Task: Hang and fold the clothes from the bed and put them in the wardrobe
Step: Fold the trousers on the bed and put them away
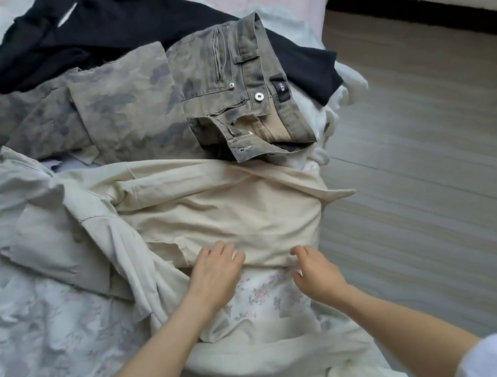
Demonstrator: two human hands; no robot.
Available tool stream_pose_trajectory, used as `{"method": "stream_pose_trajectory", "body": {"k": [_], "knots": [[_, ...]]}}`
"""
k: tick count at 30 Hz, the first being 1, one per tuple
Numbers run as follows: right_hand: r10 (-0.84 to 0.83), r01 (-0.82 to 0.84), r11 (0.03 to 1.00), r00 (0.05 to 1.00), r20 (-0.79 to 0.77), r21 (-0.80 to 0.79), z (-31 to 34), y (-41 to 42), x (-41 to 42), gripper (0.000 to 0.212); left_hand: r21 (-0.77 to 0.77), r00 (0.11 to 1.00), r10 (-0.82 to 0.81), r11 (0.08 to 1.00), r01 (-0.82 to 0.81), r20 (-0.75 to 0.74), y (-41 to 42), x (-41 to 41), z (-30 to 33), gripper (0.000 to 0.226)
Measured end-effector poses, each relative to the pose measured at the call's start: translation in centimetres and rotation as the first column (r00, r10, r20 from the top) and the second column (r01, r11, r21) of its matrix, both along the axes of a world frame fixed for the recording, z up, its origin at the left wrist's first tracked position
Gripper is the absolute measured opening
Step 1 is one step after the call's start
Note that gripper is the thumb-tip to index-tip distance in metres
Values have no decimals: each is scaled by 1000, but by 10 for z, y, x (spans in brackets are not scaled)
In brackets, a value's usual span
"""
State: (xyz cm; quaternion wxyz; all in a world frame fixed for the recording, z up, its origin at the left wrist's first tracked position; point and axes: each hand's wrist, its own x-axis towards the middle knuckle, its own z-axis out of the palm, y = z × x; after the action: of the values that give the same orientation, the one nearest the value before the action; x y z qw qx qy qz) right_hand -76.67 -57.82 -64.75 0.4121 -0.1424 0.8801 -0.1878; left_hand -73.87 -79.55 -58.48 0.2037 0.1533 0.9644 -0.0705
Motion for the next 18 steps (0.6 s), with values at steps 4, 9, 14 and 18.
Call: {"method": "stream_pose_trajectory", "body": {"k": [4,9,14,18], "knots": [[-13,25,995,991,-131,93,-34,-15,16,37,5,983,-28,1000,29,-179,-9,9,-39,43],[-104,135,989,928,-357,61,-59,-18,18,22,-29,910,-57,998,50,-410,-28,5,-54,16],[-114,97,993,838,-534,-60,-32,-6,17,17,198,952,25,979,38,-304,-38,13,-38,6],[19,-48,998,781,-625,-30,-4,8,46,7,240,985,-11,969,53,-174,-48,31,-10,17]]}}
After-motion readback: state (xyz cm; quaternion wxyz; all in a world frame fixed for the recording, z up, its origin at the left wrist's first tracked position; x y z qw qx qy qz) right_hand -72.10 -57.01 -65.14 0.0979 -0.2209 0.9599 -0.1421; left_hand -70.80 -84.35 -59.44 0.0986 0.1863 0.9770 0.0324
